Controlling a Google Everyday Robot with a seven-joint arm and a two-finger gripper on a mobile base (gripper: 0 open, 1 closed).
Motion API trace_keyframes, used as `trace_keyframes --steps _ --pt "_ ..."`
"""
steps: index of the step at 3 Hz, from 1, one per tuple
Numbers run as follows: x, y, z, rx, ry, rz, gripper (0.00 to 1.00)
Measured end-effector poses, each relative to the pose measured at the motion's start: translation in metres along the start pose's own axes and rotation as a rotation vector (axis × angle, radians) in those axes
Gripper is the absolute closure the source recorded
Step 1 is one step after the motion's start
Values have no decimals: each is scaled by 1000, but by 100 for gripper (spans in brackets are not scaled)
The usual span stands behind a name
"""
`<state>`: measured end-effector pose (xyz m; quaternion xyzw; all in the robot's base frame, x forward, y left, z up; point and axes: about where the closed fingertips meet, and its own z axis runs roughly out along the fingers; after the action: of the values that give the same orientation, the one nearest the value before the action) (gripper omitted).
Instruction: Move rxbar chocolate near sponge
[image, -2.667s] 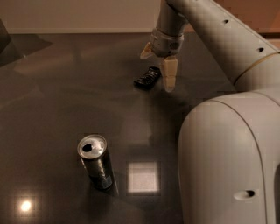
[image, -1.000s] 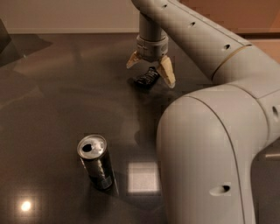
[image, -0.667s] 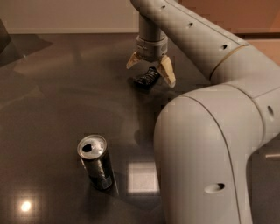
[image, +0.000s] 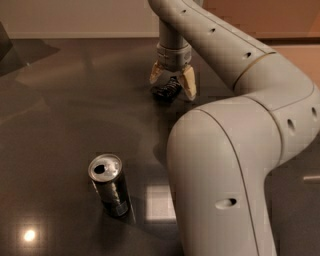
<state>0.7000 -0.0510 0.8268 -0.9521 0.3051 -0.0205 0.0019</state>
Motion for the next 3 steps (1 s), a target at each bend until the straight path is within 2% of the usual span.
trace_keyframes --steps 3 --pt "6 -1 3 -23 2 12 87"
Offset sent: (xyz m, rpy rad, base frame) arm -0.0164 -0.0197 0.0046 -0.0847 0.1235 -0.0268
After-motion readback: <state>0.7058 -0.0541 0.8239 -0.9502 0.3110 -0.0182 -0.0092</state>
